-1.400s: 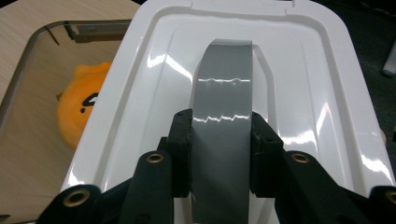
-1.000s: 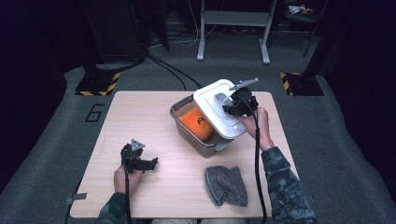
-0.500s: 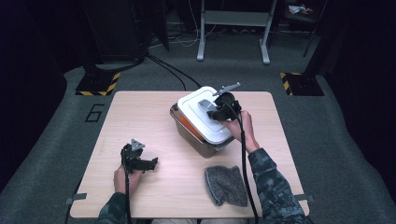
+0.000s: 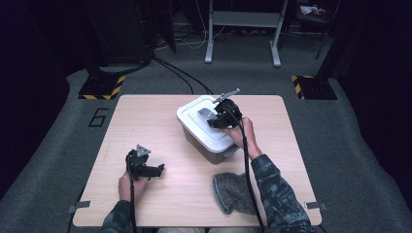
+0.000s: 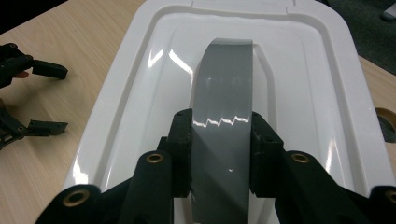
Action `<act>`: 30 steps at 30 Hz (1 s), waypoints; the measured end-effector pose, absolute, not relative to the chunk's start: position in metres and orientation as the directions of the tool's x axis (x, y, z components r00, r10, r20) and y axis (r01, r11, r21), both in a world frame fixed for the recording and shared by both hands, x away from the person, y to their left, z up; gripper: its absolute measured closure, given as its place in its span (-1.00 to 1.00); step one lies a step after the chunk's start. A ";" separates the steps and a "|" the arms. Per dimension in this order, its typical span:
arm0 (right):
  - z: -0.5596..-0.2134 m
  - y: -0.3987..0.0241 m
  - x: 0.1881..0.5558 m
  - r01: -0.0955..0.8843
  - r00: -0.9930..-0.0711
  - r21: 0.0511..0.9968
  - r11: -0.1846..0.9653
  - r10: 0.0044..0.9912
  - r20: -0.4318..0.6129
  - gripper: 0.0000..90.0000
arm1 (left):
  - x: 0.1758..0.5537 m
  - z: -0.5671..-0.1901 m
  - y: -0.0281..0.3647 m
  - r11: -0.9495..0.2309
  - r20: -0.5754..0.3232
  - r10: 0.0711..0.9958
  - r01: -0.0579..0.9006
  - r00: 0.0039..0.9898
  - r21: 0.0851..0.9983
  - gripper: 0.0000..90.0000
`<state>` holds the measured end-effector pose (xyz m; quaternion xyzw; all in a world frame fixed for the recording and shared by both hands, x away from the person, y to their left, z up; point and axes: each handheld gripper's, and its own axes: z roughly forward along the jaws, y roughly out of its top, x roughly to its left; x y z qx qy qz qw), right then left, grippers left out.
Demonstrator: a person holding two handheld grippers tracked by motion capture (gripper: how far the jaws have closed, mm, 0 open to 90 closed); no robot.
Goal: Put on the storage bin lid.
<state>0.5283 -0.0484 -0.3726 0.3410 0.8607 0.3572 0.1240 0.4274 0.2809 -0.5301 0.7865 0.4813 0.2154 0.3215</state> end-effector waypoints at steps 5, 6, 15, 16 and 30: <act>-0.378 -0.047 0.531 0.499 -0.743 0.689 0.526 0.669 0.027 0.48 | 0.427 -0.530 0.281 -0.330 0.029 0.896 0.619 0.444 0.713 -0.99; -0.379 -0.046 0.531 0.498 -0.742 0.694 0.520 0.670 0.031 0.48 | 0.427 -0.531 0.280 -0.322 0.025 0.898 0.618 0.439 0.717 -0.99; -0.379 -0.049 0.530 0.512 -0.728 0.696 0.503 0.684 0.041 -0.07 | 0.427 -0.530 0.281 -0.330 0.030 0.896 0.618 0.444 0.713 -0.99; -0.378 -0.050 0.530 0.507 -0.729 0.703 0.498 0.684 0.042 -0.16 | 0.427 -0.530 0.281 -0.329 0.029 0.896 0.619 0.444 0.713 -0.99; -0.352 -0.094 0.510 0.467 -0.692 0.759 0.455 0.722 -0.007 -0.76 | 0.428 -0.530 0.281 -0.325 0.028 0.897 0.616 0.441 0.718 -0.98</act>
